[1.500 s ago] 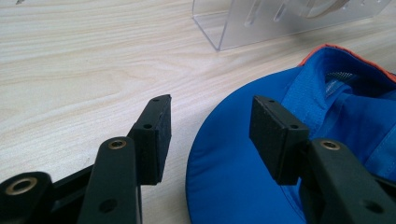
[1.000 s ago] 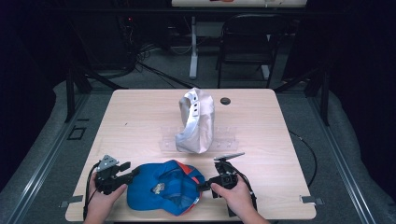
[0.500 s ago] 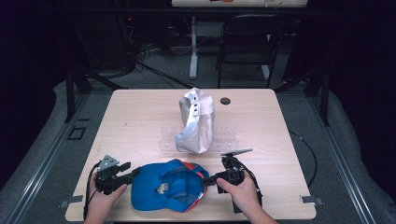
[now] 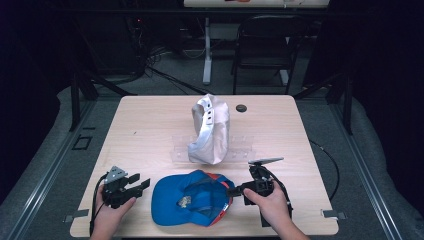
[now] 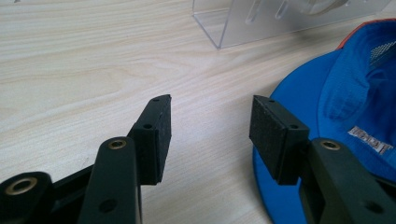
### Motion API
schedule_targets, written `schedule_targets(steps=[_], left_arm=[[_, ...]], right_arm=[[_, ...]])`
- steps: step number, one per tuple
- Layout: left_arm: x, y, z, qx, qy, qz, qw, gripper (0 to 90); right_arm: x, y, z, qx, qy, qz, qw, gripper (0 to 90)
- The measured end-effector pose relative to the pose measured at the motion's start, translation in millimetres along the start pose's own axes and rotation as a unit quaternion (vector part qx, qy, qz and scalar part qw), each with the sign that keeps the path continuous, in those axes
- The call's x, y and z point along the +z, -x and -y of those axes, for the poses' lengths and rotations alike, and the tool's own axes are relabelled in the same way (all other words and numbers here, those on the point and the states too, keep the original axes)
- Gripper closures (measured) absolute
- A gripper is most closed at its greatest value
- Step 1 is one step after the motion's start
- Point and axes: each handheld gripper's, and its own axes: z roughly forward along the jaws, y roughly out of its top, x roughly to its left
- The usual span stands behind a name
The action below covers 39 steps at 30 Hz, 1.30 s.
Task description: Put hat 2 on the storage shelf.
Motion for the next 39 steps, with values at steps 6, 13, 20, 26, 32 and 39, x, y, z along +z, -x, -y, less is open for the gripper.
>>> schedule_targets(steps=[6,13,20,26,32,39], left_arm=[[-0.8,-0.4,-0.2,0.001,-0.002,-0.001,1.0000,49.1],[-0.1,-0.1,0.0,0.001,0.000,-0.002,1.0000,49.2],[-0.4,0.5,-0.4,0.003,-0.006,-0.001,1.0000,49.2],[-0.1,1.2,-0.3,0.004,0.000,-0.001,1.0000,49.2],[0.1,1.6,-0.3,0.005,0.000,-0.001,1.0000,49.2],[-0.3,1.6,-0.2,0.003,0.002,-0.001,1.0000,49.2]], right_arm=[[-12.8,0.0,-0.9,0.000,0.000,0.011,0.9999,78.5],[-23.7,-5.3,-4.5,0.011,0.009,-0.011,0.9998,78.5],[-35.6,-16.5,-10.0,0.008,0.012,-0.038,0.9992,78.5],[-42.1,-24.1,-15.7,0.023,0.010,-0.068,0.9974,78.5],[-51.0,-31.2,-24.4,0.029,0.009,-0.090,0.9955,78.6],[-63.4,-43.1,-32.5,0.038,0.011,-0.117,0.9923,78.6]])
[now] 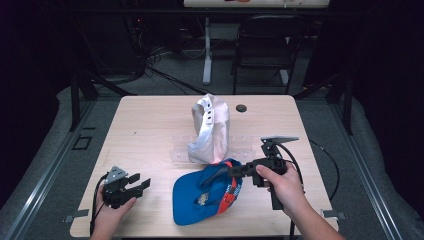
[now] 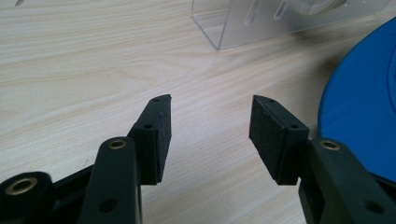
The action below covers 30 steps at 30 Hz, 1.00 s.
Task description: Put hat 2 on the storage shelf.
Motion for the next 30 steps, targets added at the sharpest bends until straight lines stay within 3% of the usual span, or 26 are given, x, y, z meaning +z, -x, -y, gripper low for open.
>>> schedule_targets(steps=[5,15,25,30], left_arm=[[-0.1,0.8,-0.4,0.001,0.000,0.002,1.0000,49.3],[-1.0,0.1,-0.3,-0.002,-0.001,0.004,1.0000,49.6],[-1.0,0.0,-0.3,-0.002,-0.001,0.004,1.0000,49.6],[-1.0,0.0,-0.4,-0.002,-0.002,0.004,1.0000,49.6]], right_arm=[[-4.6,-7.7,-2.3,0.011,0.000,-0.024,0.9997,78.6],[-15.6,-20.5,-10.8,0.023,0.003,-0.039,0.9990,78.6],[-38.2,-34.7,-16.2,0.012,0.014,-0.025,0.9995,78.6],[-53.8,-37.5,-19.6,0.017,0.032,-0.016,0.9992,78.6]])
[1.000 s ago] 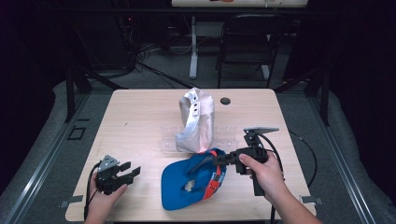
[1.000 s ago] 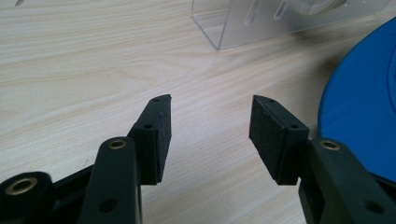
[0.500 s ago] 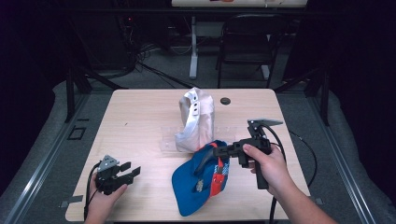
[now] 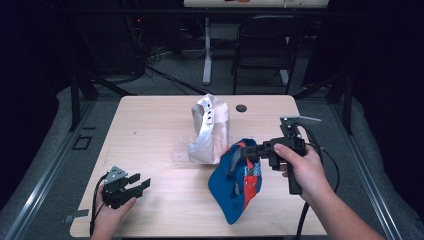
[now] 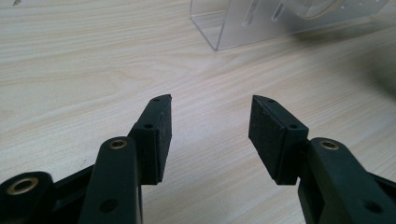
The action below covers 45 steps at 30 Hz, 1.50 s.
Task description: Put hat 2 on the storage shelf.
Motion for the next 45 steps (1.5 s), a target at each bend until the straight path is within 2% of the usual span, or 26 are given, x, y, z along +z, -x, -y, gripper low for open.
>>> schedule_targets(steps=[9,16,27,33,34,45], left_arm=[[0.5,0.4,0.1,0.001,0.001,-0.001,1.0000,49.6],[1.2,0.8,0.2,0.001,0.001,-0.001,1.0000,49.6],[-0.1,-0.2,-0.1,0.001,-0.002,-0.002,1.0000,49.6],[0.8,0.3,0.0,0.001,0.002,-0.002,1.0000,49.6],[0.9,0.2,0.1,0.002,0.003,-0.002,1.0000,49.6],[0.3,-0.7,-0.1,0.002,0.003,-0.002,1.0000,49.6]], right_arm=[[-29.0,0.9,-9.2,0.007,0.039,0.016,0.9991,78.6],[-43.2,2.9,-19.5,0.023,0.067,0.009,0.9975,78.6],[-53.3,-4.3,-33.4,0.027,0.091,0.005,0.9955,78.6],[-58.9,-13.7,-43.7,0.028,0.112,0.015,0.9932,78.6],[-60.3,-14.9,-45.9,0.024,0.109,0.016,0.9937,78.6],[-61.9,-29.4,-70.6,0.022,0.138,0.023,0.9899,78.6]])
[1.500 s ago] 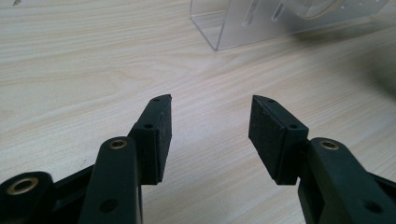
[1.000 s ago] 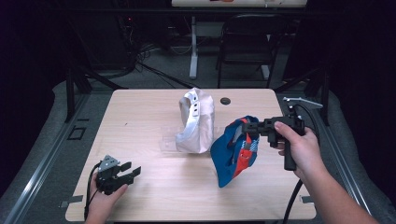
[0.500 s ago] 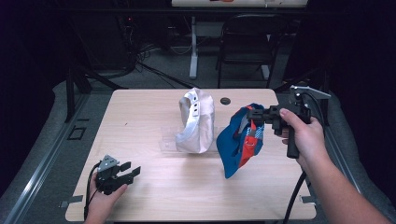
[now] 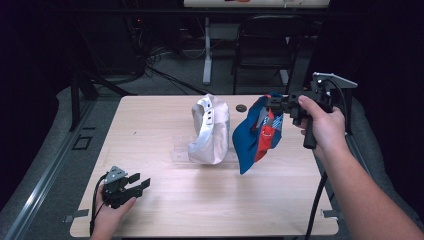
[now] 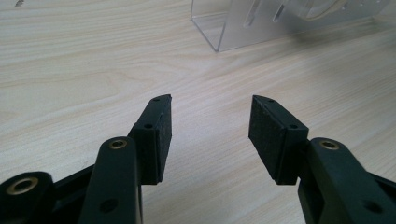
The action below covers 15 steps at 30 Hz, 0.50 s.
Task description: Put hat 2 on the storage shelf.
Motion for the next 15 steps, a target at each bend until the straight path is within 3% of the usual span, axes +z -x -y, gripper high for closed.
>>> schedule_targets(steps=[15], left_arm=[[-0.4,-1.6,-0.2,-0.002,-0.005,0.003,1.0000,49.6]], right_arm=[[16.2,-3.4,-33.5,0.013,0.024,0.004,0.9996,78.6]])
